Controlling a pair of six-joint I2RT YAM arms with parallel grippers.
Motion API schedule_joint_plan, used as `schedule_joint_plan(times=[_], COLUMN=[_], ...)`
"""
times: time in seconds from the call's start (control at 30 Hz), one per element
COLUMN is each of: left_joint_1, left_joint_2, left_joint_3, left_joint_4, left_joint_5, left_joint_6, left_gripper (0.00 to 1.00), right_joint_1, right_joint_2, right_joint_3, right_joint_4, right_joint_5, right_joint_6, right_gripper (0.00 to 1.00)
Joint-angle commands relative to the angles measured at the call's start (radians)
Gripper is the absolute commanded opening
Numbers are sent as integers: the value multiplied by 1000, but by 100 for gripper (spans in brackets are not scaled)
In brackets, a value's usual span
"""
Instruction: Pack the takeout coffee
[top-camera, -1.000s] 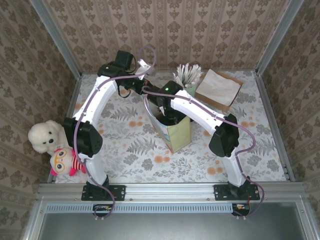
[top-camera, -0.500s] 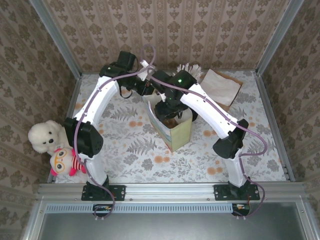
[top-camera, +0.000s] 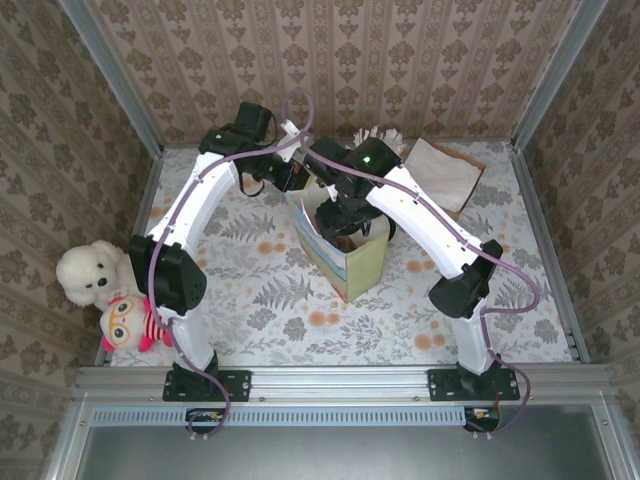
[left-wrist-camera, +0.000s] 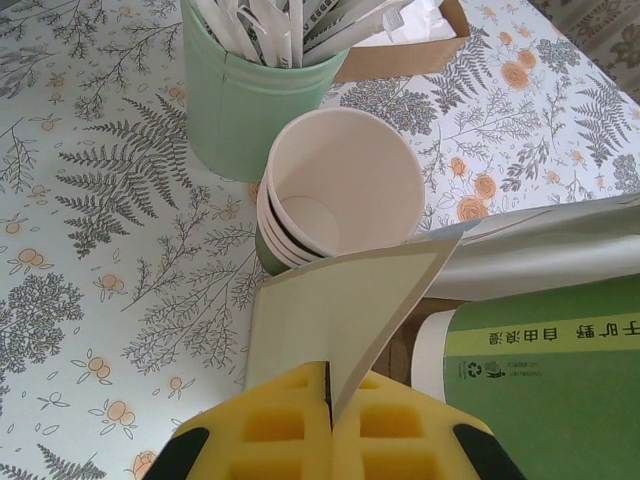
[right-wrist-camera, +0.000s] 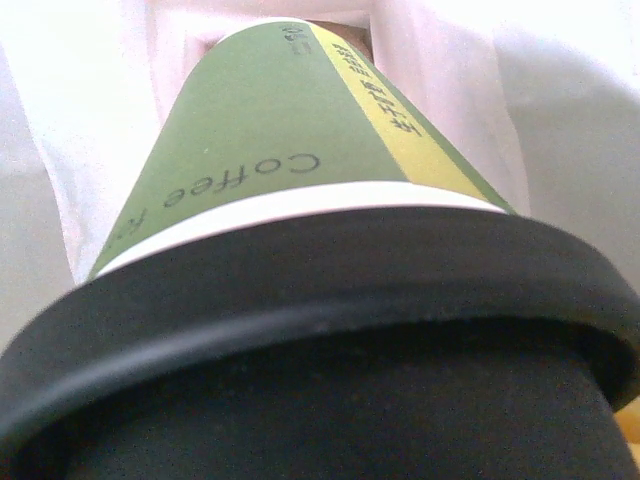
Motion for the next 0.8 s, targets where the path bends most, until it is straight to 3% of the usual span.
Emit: schedule_joint_plan(times=[0.0, 0.47, 0.57, 0.77], left_joint_1=[4, 29, 42, 112], left_joint_2=[6, -64, -80, -238], left_joint_3=[43, 45, 43, -38], left_joint_4=[-23, 25, 37, 164], left_joint_5=[-3, 28, 41, 181], left_joint_6=[-1, -64, -80, -70], left_gripper=[0, 27, 45, 81], right_joint_1=[-2, -46, -66, -101], right_joint_2=[-58, -278, -307, -355], right_joint_3=[26, -62, -90, -82], right_joint_4=[-56, -14, -13, -25], right_joint_5=[-49, -41, -49, -135], right_joint_6=[-23, -78, -112, -174], right_gripper=[60, 61, 60, 60])
